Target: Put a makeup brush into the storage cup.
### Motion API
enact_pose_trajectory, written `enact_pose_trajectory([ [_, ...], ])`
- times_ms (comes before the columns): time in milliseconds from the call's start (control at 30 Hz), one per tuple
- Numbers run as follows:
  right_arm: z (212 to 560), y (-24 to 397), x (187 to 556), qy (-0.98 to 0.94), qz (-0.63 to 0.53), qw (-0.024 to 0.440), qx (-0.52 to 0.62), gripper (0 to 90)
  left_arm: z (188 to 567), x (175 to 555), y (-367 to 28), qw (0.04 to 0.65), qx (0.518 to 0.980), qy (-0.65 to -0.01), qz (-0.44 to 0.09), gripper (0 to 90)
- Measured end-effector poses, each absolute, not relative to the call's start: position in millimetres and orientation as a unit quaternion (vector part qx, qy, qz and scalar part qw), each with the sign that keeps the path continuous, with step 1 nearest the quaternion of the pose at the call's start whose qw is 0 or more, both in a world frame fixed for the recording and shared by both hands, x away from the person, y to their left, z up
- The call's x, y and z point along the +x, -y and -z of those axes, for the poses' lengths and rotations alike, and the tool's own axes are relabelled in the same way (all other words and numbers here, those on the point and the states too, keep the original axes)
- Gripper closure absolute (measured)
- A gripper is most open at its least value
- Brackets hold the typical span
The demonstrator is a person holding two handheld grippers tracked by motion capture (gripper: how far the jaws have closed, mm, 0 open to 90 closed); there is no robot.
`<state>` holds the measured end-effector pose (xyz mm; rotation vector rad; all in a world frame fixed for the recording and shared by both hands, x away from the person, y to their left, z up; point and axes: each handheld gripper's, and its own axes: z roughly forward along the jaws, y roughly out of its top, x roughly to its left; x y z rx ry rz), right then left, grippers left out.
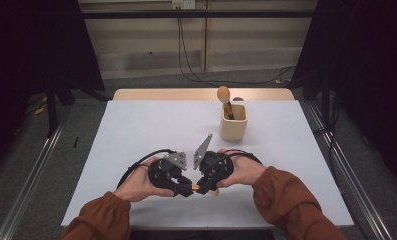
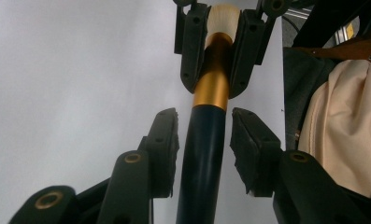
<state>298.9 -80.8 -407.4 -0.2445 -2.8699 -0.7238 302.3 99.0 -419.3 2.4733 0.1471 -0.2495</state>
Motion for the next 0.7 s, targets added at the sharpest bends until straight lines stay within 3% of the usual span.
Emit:
enact_pose_trajectory([
  [700, 407.8, 82.3, 298.0, 0.963, 0.248, 0.077, -0.071, 74.9, 423.2, 305.7, -96.8, 0.320, 0.939, -0.058, 0.109, 71.8],
])
